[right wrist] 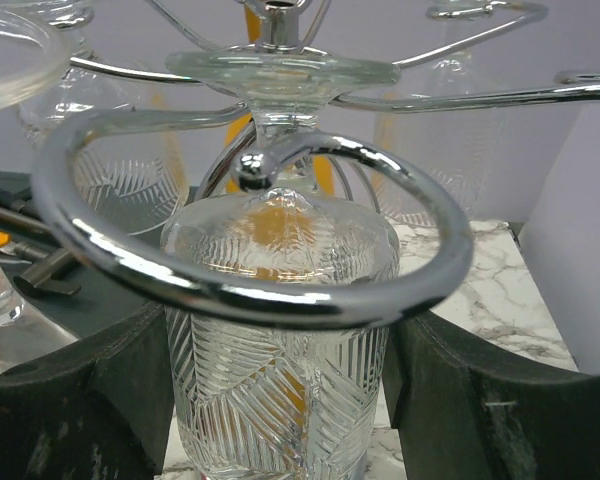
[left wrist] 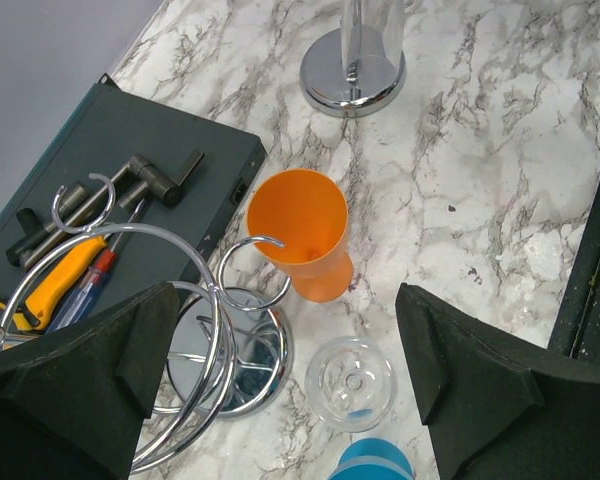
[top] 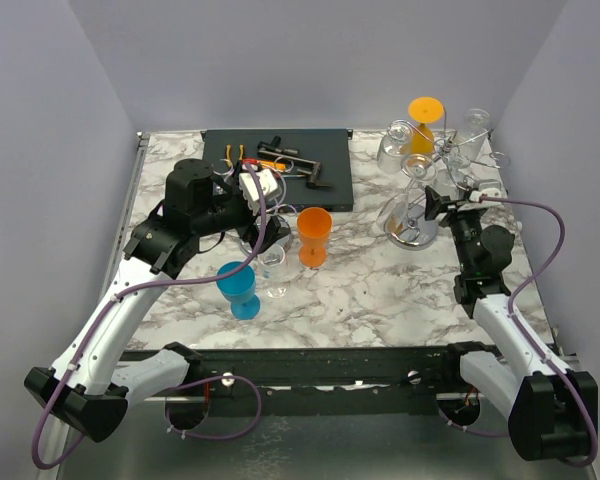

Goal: Place the wine glass upside down on the wine glass rack
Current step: Turn the wine glass upside down at the wine rack.

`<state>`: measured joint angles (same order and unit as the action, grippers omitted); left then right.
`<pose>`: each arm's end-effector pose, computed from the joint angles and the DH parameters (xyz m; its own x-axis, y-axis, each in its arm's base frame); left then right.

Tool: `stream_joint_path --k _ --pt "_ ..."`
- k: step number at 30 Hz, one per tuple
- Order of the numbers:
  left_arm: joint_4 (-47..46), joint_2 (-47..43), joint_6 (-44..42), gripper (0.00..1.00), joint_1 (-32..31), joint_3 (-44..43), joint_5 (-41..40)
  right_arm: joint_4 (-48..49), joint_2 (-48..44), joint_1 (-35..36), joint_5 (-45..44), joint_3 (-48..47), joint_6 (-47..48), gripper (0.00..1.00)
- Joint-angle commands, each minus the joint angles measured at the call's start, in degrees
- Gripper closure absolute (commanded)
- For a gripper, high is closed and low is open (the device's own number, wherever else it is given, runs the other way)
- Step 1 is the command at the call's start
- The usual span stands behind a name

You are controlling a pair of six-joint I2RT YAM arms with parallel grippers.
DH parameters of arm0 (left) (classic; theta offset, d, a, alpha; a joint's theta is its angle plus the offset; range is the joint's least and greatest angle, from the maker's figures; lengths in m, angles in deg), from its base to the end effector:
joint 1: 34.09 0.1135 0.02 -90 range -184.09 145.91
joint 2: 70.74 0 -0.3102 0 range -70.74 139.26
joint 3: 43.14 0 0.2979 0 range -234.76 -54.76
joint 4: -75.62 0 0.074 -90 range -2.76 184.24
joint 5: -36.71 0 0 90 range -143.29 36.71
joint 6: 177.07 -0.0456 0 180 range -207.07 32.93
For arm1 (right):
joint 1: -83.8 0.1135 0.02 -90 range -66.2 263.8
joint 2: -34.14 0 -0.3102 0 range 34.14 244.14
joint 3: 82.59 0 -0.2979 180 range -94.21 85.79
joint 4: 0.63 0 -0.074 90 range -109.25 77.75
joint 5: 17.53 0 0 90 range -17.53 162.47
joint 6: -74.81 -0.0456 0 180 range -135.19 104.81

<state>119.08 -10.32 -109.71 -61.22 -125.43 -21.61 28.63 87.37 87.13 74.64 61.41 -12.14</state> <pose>0.2100 -0.1345 0.4527 0.0144 0.3607 -0.9326 0.8853 0.4289 0.1796 0.2353 0.0154 0.2987 0.2128 -0.0409 -0.9762 -0.0838 0.9947 -0.0599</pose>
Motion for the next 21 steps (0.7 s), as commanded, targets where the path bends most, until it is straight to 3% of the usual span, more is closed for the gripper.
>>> stream_joint_path --k 1,21 --pt "-1.0 -1.1 -0.8 0.01 -0.1 0.9 1.3 0.8 -2.4 -0.3 3.5 -2.6 1.4 1.0" --pt "-1.7 -1.2 -0.6 0.01 -0.1 0.7 1.8 -6.2 -11.6 -0.3 6.3 -1.1 0.9 0.99"
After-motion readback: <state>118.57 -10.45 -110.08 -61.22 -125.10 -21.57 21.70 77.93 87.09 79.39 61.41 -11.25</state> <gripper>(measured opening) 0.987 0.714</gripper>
